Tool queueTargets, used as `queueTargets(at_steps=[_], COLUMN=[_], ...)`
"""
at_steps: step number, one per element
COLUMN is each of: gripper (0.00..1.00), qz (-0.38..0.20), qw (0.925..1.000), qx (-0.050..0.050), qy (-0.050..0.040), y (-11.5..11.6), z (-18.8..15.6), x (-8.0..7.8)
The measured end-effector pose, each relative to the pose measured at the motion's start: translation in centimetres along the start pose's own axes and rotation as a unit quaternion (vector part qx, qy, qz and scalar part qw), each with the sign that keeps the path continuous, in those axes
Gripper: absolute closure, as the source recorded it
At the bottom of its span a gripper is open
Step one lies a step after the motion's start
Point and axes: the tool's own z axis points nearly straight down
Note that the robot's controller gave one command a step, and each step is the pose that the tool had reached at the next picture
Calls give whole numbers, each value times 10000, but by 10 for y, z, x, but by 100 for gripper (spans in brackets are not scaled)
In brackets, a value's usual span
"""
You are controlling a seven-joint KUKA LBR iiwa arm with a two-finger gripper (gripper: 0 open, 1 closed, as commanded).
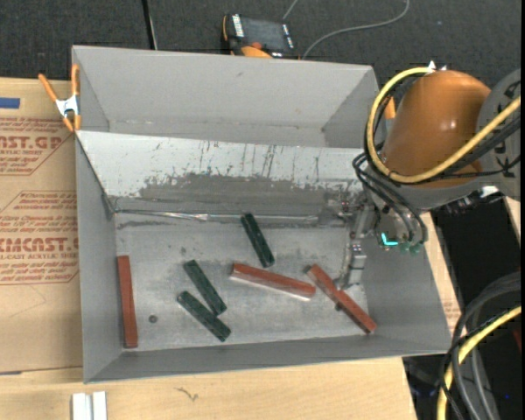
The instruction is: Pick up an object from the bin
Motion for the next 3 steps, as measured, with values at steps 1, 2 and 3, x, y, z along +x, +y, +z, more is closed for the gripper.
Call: queueTargets(at_steps=[1,2,3], gripper=[0,100,100], qz=[160,157,-2100], qw=[9999,9999,9777], qx=[-3,2,15], qy=[8,-28,-65], y=[4,4,16], z=[149,144,-9], x=[11,9,-7])
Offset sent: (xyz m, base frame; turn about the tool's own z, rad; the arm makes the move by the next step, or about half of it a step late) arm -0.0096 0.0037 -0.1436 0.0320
